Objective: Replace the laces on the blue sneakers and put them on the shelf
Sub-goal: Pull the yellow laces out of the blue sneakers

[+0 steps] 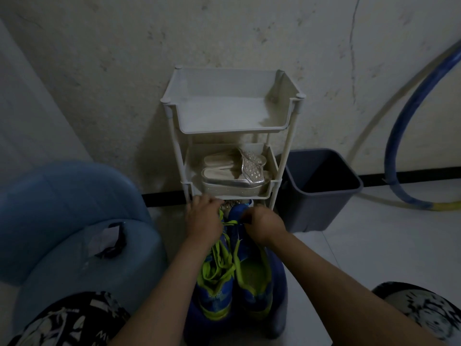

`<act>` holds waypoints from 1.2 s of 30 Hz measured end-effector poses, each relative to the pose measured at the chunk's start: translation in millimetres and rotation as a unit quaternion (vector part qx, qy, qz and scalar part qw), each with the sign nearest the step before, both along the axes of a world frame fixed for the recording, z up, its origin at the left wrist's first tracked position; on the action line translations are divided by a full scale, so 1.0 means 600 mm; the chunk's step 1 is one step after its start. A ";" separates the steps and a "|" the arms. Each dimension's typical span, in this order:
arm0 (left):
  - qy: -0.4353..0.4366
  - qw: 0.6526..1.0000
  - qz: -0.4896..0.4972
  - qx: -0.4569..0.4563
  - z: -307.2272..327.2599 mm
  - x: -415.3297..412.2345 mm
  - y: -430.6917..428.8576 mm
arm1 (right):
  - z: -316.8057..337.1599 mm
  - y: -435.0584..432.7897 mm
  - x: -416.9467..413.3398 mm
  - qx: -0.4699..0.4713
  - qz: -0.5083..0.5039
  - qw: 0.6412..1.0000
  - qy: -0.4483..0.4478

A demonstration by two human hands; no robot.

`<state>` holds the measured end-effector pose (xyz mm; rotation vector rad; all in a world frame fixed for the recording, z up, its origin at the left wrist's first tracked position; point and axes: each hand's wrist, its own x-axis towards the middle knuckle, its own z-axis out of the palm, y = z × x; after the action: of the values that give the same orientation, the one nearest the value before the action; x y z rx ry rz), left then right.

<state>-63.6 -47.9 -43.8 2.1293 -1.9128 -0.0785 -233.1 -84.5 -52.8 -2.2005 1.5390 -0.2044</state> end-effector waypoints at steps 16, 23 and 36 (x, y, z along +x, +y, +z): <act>0.140 0.983 0.011 -0.122 0.028 -0.024 -0.011 | -0.003 -0.001 0.009 0.021 0.043 0.999 0.021; 0.484 0.859 0.027 -0.167 0.101 -0.016 -0.024 | 0.000 0.001 0.010 0.045 0.016 0.999 -0.021; 0.343 0.932 -0.004 0.116 -0.004 -0.009 -0.020 | 0.017 -0.008 0.008 -0.061 -0.063 0.985 -0.148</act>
<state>-69.1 -60.1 -45.9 1.8593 -1.5335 -0.9561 -228.0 -89.1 -42.6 -2.0496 1.5317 -0.6505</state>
